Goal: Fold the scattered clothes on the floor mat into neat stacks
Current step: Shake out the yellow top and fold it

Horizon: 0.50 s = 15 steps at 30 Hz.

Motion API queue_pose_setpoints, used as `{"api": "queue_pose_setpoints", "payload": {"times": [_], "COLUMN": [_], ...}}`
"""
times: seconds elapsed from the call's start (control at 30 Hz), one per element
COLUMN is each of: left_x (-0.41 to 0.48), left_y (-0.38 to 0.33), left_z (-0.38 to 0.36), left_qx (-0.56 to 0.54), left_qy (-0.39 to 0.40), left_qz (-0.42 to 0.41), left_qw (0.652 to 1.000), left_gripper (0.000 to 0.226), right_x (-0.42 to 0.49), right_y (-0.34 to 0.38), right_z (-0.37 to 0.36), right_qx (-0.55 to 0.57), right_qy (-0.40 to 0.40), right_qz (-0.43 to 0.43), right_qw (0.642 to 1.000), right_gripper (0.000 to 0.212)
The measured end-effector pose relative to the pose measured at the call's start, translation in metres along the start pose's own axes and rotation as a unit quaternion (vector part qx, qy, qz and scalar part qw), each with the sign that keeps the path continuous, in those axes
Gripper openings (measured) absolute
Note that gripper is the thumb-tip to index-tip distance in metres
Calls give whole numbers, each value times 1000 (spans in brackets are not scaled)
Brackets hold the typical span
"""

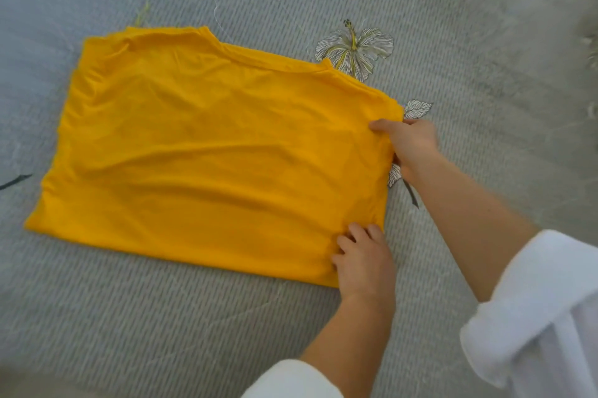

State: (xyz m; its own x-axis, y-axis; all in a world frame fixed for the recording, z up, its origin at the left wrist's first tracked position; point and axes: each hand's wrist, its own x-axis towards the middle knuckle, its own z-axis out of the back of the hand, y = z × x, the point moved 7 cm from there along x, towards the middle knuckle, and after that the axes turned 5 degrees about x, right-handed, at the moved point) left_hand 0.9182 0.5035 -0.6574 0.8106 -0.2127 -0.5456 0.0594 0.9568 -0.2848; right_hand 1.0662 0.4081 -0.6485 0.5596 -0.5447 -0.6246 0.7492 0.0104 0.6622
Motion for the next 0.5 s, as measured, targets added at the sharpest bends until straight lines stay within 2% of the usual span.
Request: {"api": "queue_pose_setpoints", "payload": {"times": [0.07, 0.13, 0.17, 0.23, 0.27, 0.4, 0.5], "left_x": [0, -2, -3, -7, -9, -21, -32], "left_y": [9, 28, 40, 67, 83, 156, 216], "left_z": [4, 6, 8, 20, 29, 71, 94], "left_qx": [-19, -137, -218, -343, -390, -575, -639], "left_qy": [-1, 47, 70, 70, 59, 0, -59], "left_qz": [-25, -33, -31, -25, -13, 65, 137], "left_qw": [999, 989, 973, 936, 919, 815, 755], "left_gripper": [23, 16, 11, 4, 8, 6, 19], "right_x": [-1, -4, -6, -12, -17, -45, -72], "right_y": [2, 4, 7, 18, 25, 60, 89], "right_z": [-6, -11, -13, -18, -23, -65, -112], "right_qx": [42, 97, 116, 110, 101, 111, 109], "right_qy": [9, 17, 15, -3, -8, 29, 77], "right_qz": [-35, -68, -70, -33, -11, 48, 96], "right_qw": [998, 993, 991, 993, 995, 992, 986], "right_gripper": [63, 71, 69, 45, 35, 29, 28]}}
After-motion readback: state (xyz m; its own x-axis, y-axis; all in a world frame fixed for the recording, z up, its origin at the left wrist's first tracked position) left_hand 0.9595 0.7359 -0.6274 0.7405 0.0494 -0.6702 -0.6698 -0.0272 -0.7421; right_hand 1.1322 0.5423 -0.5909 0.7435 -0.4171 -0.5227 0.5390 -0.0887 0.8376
